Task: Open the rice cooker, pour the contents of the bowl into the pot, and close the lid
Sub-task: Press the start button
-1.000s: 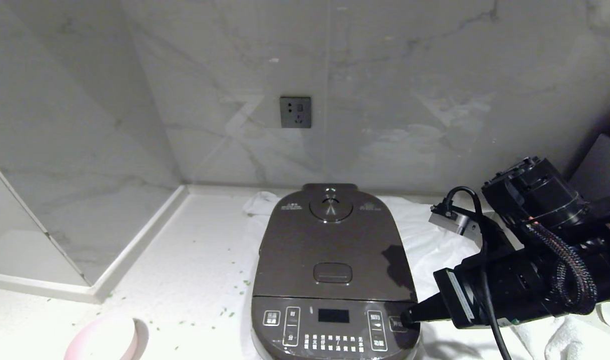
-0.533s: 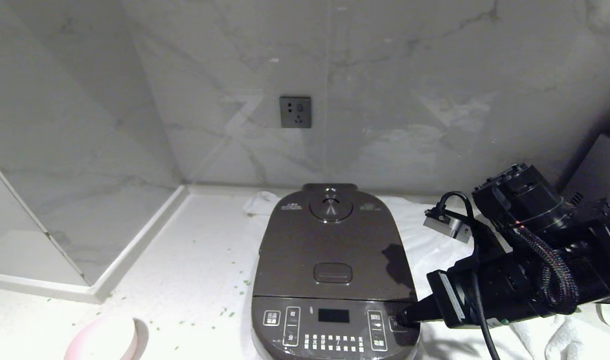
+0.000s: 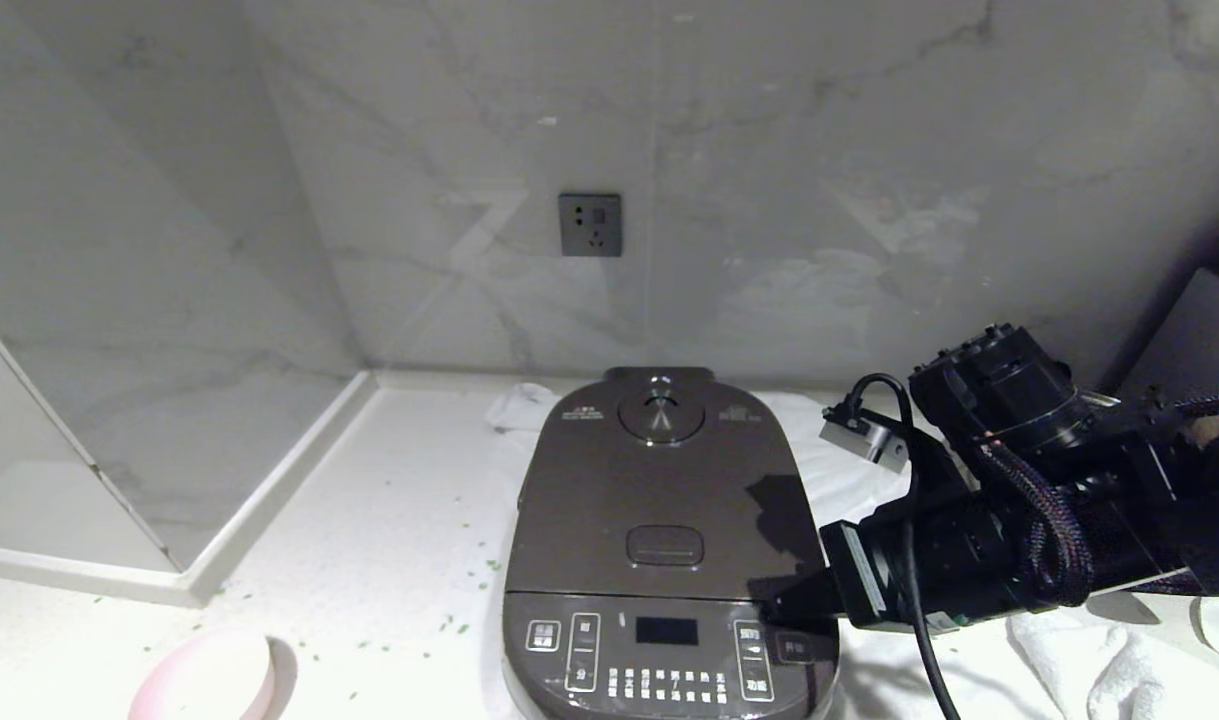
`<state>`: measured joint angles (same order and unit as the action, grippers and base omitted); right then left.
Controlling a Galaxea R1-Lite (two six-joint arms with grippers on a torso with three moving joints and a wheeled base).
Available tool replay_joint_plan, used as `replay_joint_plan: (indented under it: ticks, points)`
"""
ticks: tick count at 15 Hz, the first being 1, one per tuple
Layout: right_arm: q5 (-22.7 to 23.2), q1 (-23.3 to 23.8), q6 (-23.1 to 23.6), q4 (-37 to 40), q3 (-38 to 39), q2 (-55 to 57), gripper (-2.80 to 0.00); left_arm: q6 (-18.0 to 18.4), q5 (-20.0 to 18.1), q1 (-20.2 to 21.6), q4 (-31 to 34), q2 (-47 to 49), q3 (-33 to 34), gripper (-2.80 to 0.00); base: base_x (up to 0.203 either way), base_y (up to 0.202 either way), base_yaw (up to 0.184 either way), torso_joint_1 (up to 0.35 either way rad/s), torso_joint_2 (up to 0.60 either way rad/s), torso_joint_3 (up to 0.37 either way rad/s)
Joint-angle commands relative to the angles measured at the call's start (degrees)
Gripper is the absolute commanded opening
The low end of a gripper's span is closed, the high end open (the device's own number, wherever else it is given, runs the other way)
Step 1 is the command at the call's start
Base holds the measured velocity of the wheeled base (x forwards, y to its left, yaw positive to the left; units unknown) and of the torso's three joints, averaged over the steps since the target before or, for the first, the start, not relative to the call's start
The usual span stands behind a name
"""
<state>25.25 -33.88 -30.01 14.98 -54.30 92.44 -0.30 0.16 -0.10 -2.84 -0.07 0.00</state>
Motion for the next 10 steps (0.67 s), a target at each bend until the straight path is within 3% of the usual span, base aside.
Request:
replay_joint_plan:
  ticks: [1, 10]
  points:
    - [0.1, -1.2, -0.4, 0.4, 0.2, 0.1, -2.80, 0.0, 0.0, 0.0, -0.1, 0.0, 0.8, -2.80, 0.000, 0.000, 0.000, 0.000, 0.00, 0.000]
    - [0.0, -1.4, -0.4, 0.5, 2.4, -1.7, -2.80, 0.0, 0.0, 0.0, -0.1, 0.0, 0.8, -2.80, 0.000, 0.000, 0.000, 0.000, 0.00, 0.000]
